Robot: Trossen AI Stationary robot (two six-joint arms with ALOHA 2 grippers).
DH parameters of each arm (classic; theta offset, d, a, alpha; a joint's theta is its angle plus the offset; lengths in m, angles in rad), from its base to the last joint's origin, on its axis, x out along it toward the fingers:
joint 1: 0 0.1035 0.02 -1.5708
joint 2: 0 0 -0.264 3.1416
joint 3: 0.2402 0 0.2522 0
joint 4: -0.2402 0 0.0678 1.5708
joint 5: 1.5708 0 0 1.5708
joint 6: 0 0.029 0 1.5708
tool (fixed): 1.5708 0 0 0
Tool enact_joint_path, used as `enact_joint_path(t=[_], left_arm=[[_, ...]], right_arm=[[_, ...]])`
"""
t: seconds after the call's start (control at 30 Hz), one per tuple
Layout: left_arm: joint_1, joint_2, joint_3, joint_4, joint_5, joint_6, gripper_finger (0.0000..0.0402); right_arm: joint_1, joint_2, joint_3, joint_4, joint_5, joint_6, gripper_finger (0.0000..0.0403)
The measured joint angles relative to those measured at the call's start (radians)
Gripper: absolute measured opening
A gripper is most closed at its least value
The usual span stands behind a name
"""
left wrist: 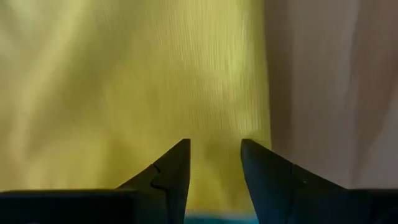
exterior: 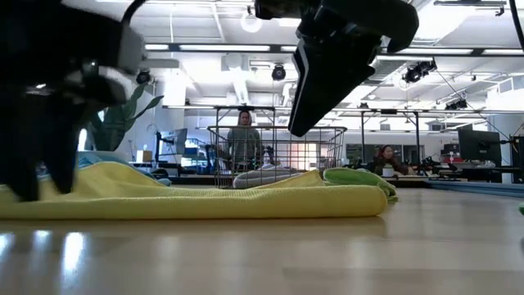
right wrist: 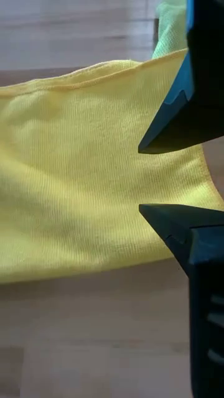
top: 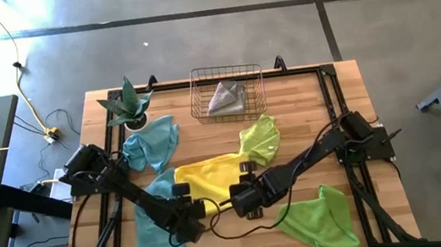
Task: Fold microfiber towels
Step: Fold the yellow microfiber towel
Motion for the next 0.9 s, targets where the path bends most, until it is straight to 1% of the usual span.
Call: enact_joint_path(t=[0.13, 0.23, 0.3, 0.47, 0.57, 0.77, 0.9], left_arm=[[-0.024, 0.0, 0.001, 0.028, 0.095, -0.05, 0.0131], [-0.037, 0.0, 0.0, 0.091, 0.192, -0.057, 0.0131], [-0.045, 0.0, 0.001, 0.125, 0.216, -0.057, 0.0131], [-0.047, 0.0, 0.038, 0.105, 0.21, -0.051, 0.0131], [-0.047, -0.008, 0.068, 0.095, 0.187, -0.005, 0.0131], [-0.042, -0.01, 0.109, 0.057, 0.11, 0.115, 0.0131], [-0.025, -0.01, 0.108, 0.033, 0.09, 0.155, 0.0131]], right_arm=[[0.0, 0.0, 0.0, -0.008, -0.001, 0.003, 0.0132], [0.0, 0.0, 0.0, -0.014, -0.006, 0.006, 0.0132], [0.0, 0.0, 0.0, -0.019, -0.007, 0.007, 0.0132], [0.002, 0.0, 0.0, -0.041, -0.019, 0.016, 0.0132], [0.017, 0.0, 0.0, -0.094, -0.033, 0.055, 0.0133], [0.09, 0.0, -0.009, -0.193, 0.076, 0.148, 0.0133], [0.124, -0.004, -0.089, -0.163, 0.08, 0.23, 0.0133]])
